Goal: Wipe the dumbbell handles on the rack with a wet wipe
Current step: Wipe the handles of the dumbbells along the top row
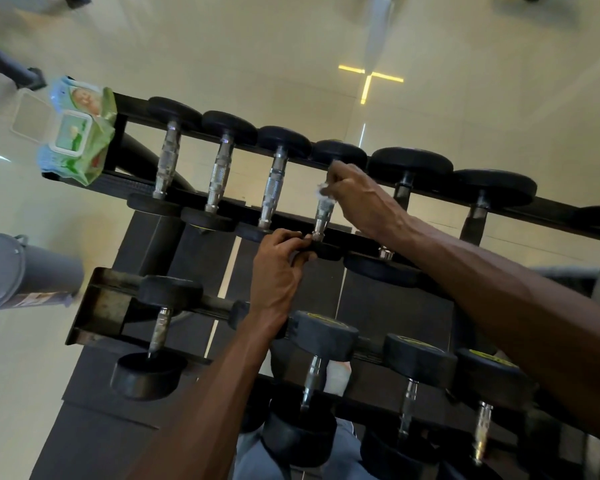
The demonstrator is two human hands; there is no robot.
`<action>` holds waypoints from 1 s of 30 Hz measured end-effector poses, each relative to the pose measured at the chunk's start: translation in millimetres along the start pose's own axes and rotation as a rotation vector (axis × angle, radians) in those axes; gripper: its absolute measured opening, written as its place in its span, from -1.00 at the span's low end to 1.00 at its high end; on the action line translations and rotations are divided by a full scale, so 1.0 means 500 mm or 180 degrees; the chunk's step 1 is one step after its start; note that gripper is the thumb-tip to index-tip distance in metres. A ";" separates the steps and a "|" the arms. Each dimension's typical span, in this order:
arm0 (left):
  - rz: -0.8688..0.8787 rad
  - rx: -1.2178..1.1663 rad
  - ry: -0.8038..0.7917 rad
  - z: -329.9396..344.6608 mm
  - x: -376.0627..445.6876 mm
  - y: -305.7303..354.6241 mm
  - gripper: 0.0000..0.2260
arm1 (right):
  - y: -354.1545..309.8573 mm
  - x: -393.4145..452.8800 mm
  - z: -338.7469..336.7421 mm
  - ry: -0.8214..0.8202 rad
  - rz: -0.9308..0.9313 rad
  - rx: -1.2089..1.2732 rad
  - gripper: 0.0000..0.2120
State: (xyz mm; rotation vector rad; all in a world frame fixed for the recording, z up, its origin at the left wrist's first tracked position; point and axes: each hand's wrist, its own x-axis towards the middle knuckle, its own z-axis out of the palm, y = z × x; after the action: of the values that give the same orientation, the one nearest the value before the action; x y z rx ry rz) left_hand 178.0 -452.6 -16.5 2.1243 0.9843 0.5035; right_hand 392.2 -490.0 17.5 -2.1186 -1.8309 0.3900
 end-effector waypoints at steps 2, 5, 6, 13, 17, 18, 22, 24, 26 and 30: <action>0.0020 -0.0007 -0.0027 0.000 -0.001 0.002 -0.83 | -0.020 -0.011 0.014 -0.0367 -0.0240 0.0002 -0.79; 0.0012 -0.0006 -0.0052 -0.002 -0.002 0.003 -0.83 | -0.051 -0.037 0.037 -0.0862 -0.0535 -0.0027 -0.75; 0.0011 -0.0012 -0.0050 -0.002 -0.002 0.002 -0.82 | -0.049 -0.042 0.041 -0.0749 -0.0427 0.0098 -0.77; 0.0329 0.0367 -0.0109 0.002 -0.009 0.002 -0.76 | -0.064 -0.075 0.044 -0.0223 0.0057 0.0614 -0.68; 0.0468 0.0590 -0.0113 0.002 -0.010 0.006 -0.76 | -0.042 -0.029 0.011 -0.0197 -0.0017 0.0370 -0.78; 0.0451 0.0578 -0.0116 0.001 -0.008 0.007 -0.77 | -0.036 -0.018 0.007 0.0000 0.0147 0.0452 -0.81; 0.0400 0.0490 -0.0195 -0.005 -0.003 0.008 -0.79 | -0.059 -0.036 0.031 -0.0257 -0.0056 0.0292 -0.81; 0.0360 0.0452 -0.0196 -0.007 -0.003 0.006 -0.79 | -0.072 -0.059 0.041 -0.0599 -0.0205 0.0211 -0.81; 0.0298 0.0402 -0.0165 -0.006 -0.004 0.005 -0.79 | -0.061 -0.060 0.047 -0.0276 0.0110 0.0369 -0.87; 0.0235 0.0367 -0.0165 -0.003 -0.002 0.003 -0.80 | -0.065 -0.062 0.068 0.0527 0.0917 0.0774 -0.84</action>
State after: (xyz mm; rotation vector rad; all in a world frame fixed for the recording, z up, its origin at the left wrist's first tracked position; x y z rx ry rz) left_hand 177.2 -453.2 -14.6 2.2719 0.9285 0.4346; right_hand 344.5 -514.3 -0.3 -2.1719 -1.3193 0.4624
